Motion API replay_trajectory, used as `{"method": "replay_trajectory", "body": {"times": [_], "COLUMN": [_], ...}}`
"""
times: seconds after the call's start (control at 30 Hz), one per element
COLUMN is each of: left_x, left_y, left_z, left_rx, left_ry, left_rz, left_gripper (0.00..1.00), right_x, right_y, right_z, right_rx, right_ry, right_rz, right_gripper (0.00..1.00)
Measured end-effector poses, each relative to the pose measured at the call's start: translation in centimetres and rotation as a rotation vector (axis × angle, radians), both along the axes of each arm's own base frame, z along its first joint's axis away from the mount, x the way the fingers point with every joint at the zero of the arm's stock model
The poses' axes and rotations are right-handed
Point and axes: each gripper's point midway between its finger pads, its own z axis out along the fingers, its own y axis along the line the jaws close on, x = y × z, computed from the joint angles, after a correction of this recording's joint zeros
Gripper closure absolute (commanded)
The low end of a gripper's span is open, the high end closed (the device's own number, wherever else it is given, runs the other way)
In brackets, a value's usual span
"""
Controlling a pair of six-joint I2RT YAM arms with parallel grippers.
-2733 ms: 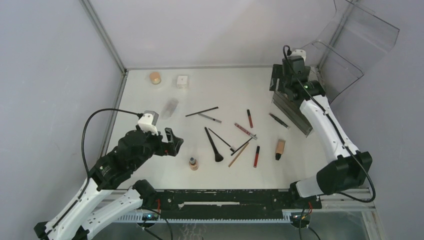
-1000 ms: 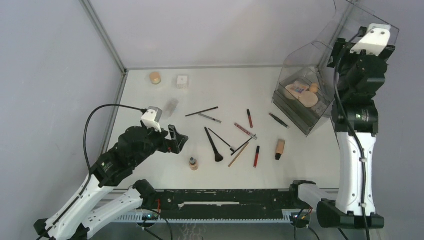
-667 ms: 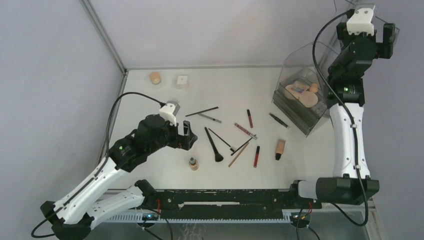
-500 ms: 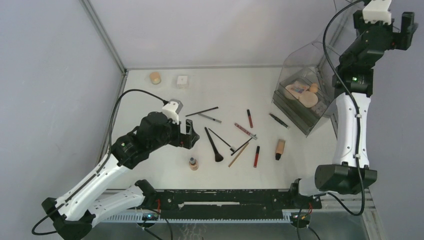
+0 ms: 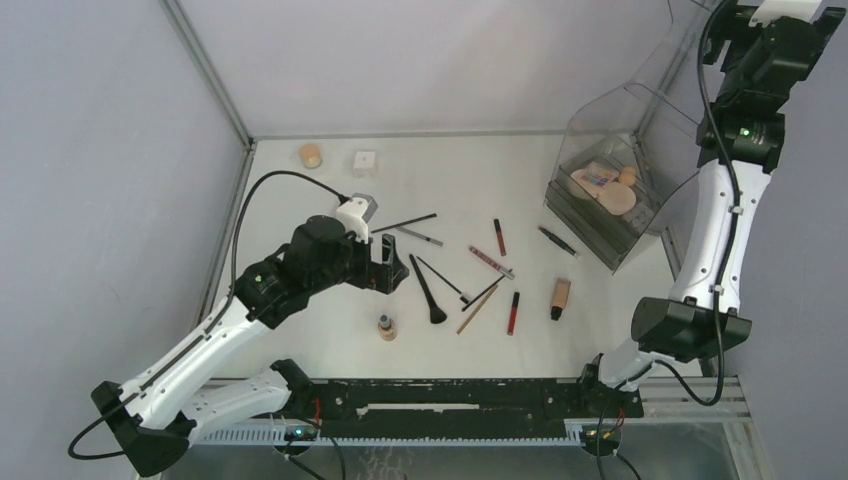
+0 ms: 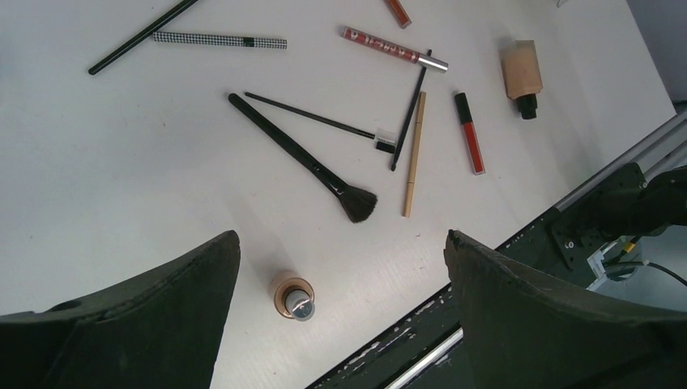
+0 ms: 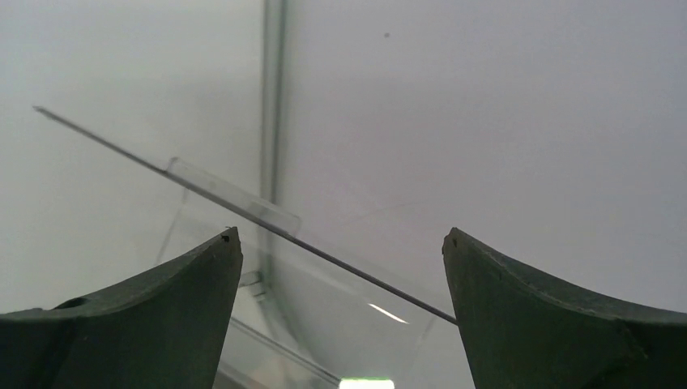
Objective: Organize the makeup
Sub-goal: Close the storage box at the center of the board, then open the drawer in the storage box.
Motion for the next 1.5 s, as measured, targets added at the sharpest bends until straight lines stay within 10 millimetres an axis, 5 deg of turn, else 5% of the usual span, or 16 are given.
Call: {"method": "replay_trajectory", "body": {"times": [0.2, 0.5, 0.73, 1.0, 1.13, 1.27, 1.4, 1.5], "left_x": [-0.1, -0.1, -0.5, -1.6, -1.6, -1.2, -1.0, -1.2], "left_y": [0.0, -0.2, -0.3, 0.3, -0.4, -2.3, -4.8, -5.7], "left_z": [0.3, 1.3, 1.9, 1.3, -0.1, -0.9, -1.1, -1.2], "left_rx": [-0.015, -0.056, -0.094, -0.154, -0.181, -0.221, -0.276, -0.3], "left_ry": [-0.005, -0.028, -0.029, -0.028, 0.014, 0.069, 0.105, 0.116], "left_rz": [0.003, 0.004, 0.0, 0.018, 0.022, 0.007, -0.047, -0.068], "left_gripper": [0.0, 0.0, 0.0, 0.0, 0.0, 0.0, 0.0, 0.0], "right_x": [1.0, -1.7, -9.4, -17.6, -19.4, -18.6, -17.8, -17.1], "right_y": [1.1, 6.6, 13.9, 19.4, 21.4, 21.8, 21.6, 21.2], "right_z": [-0.4, -1.6, -6.4, -7.6, -12.1, -18.4, -23.8, -25.9], "right_rx": [0.149, 0.306, 0.463, 0.488, 0.533, 0.613, 0.661, 0.638], "right_ry": [0.001, 0.033, 0.06, 0.033, 0.124, 0.304, 0.473, 0.558], "right_rz": [0.152, 0.359, 0.533, 0.673, 0.717, 0.672, 0.596, 0.529], "right_gripper": [0.03, 0.1, 0.09, 0.14, 0.29, 0.83, 0.92, 0.8]}}
